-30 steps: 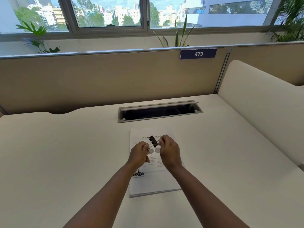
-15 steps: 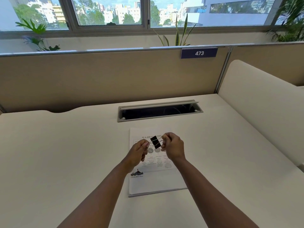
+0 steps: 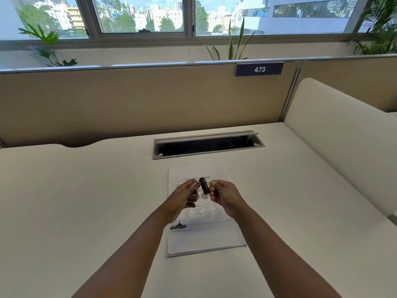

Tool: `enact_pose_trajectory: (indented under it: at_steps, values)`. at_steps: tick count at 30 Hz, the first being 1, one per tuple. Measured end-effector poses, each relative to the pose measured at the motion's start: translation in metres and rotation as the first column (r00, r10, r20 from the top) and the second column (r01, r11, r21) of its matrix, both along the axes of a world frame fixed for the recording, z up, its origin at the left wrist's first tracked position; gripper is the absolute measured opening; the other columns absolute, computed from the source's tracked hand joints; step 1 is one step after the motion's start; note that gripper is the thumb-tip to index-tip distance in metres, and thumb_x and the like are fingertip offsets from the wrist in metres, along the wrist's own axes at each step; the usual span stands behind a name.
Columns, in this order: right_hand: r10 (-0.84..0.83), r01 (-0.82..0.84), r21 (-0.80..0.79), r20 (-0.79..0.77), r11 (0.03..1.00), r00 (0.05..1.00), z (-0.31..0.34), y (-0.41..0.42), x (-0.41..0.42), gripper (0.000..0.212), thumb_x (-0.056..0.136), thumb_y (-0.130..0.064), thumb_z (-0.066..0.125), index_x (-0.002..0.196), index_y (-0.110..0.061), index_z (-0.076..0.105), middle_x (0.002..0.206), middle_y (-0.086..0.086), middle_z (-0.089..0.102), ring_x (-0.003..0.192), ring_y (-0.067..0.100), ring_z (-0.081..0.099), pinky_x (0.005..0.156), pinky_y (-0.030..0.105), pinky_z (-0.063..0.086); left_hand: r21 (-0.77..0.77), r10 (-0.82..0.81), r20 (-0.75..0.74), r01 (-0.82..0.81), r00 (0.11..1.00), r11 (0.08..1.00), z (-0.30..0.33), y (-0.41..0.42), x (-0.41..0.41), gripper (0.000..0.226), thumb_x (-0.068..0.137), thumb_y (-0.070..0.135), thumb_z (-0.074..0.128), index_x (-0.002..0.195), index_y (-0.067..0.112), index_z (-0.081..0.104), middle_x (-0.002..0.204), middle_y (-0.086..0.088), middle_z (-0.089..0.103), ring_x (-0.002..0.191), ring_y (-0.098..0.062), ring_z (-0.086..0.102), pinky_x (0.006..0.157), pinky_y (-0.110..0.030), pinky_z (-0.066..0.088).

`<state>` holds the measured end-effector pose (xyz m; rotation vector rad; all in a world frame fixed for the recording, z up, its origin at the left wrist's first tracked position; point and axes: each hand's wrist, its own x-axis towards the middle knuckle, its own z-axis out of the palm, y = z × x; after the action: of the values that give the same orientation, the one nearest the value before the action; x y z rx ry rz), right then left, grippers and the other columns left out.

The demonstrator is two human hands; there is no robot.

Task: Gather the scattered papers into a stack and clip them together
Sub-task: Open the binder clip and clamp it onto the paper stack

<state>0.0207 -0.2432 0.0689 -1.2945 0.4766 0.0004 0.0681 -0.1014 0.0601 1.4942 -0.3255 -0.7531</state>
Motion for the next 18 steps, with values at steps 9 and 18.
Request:
enact_pose_trajectory:
  at_steps: [9,18]
  values:
    - [-0.134,0.147,-0.156,0.09,0.977,0.987,0.0048,0.0047,0.0015,0.027,0.096,-0.005,0.043,0.073,-0.012,0.056,0.061,0.003,0.052,0.049,0.009,0.049,0.04,0.013,0.043,0.027,0.252,-0.021,-0.251,0.968,0.968,-0.0016,-0.0051,0.0004,0.021,0.095,0.034,0.044,0.103,0.02,0.058,0.098,-0.002,0.065,0.087,-0.019,0.063,0.076,-0.029,0.052]
    - [-0.044,0.088,-0.413,0.114,0.906,0.993,-0.0033,0.0098,0.001,0.013,0.092,-0.014,0.053,0.085,-0.009,0.063,0.067,-0.002,0.062,0.055,0.011,0.055,0.046,0.014,0.047,-0.018,0.269,-0.07,-0.27,0.961,0.963,-0.0022,-0.0057,0.0004,0.033,0.088,0.016,0.06,0.117,0.001,0.061,0.093,-0.01,0.069,0.083,-0.022,0.068,0.064,-0.018,0.059]
